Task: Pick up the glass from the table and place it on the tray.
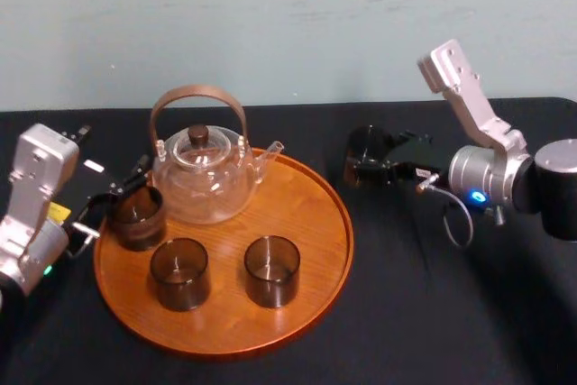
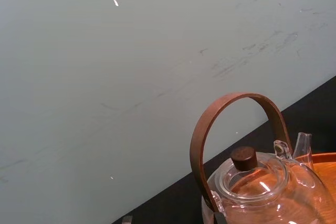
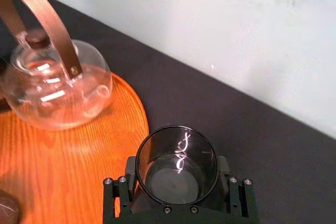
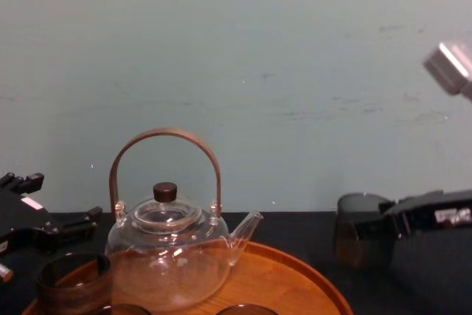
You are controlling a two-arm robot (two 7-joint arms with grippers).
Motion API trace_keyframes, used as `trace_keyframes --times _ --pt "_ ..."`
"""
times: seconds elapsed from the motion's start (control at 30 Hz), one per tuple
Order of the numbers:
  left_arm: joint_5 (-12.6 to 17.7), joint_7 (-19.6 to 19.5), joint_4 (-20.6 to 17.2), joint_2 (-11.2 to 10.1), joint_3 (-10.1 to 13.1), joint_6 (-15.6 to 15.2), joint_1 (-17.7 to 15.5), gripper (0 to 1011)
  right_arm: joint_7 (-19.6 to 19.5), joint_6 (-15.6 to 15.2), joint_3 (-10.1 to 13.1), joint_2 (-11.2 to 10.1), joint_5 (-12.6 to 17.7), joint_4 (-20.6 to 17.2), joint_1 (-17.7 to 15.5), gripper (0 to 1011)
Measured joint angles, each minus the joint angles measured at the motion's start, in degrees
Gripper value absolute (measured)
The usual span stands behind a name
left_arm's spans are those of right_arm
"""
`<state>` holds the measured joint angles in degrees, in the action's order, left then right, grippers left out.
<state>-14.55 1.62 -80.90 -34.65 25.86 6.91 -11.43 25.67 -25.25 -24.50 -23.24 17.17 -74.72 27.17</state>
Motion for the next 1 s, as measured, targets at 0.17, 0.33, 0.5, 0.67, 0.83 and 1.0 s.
trace_keyframes --times 0.17,0.33,0.5,0.67,0.83,1.0 --pt "0.00 0.00 0.00 0.00 0.00 0.00 0.00 1002 0.58 -0.31 0.24 -1.06 0.55 -2.49 -0.08 901" --pt "0.00 0.00 0.00 0.00 0.00 0.00 0.00 1001 1.93 -0.01 -0.69 -1.86 0.75 -3.96 0.52 900" --pt "0.00 0.00 0.00 0.00 0.00 0.00 0.00 1001 3.55 0.76 -2.86 -1.94 0.70 -4.22 1.53 900" --pt "0.00 0.00 0.00 0.00 0.00 0.00 0.00 1002 4.63 1.28 -4.55 -1.48 0.69 -4.13 2.28 900" --pt "0.00 0.00 0.00 0.00 0.00 0.00 0.00 1001 5.58 1.98 -6.26 -0.66 0.87 -3.59 3.06 901" --pt "0.00 0.00 0.00 0.00 0.00 0.00 0.00 1001 6.23 2.86 -8.10 0.50 1.04 -2.01 3.88 900"
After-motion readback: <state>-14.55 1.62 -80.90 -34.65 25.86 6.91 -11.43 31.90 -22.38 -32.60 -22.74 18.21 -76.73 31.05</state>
